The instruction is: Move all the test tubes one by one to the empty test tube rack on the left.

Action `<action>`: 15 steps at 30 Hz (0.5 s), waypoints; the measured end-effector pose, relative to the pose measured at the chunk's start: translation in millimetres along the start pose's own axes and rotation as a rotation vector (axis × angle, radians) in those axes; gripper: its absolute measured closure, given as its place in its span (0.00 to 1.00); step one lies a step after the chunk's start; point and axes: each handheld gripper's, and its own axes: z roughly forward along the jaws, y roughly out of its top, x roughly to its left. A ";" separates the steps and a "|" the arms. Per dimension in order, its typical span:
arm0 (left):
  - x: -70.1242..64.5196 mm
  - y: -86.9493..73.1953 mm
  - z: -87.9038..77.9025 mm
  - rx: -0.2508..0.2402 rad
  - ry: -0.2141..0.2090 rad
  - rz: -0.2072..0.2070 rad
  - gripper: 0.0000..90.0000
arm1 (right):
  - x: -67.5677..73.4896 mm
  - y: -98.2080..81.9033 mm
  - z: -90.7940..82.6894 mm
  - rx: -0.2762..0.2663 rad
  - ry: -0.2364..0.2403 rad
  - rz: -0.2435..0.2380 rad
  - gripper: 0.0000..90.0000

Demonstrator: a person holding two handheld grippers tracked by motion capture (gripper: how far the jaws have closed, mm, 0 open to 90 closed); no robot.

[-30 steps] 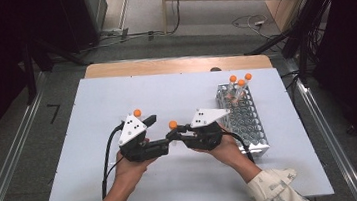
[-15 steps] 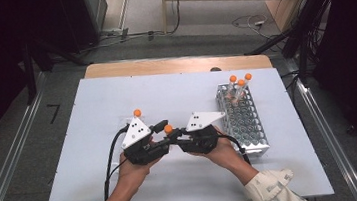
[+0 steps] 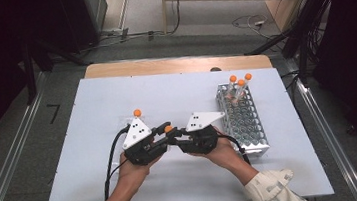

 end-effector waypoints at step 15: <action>10.7 9.5 -13.4 -0.037 0.028 -0.022 0.77 | -5.4 -0.7 0.9 0.013 -0.012 0.058 0.50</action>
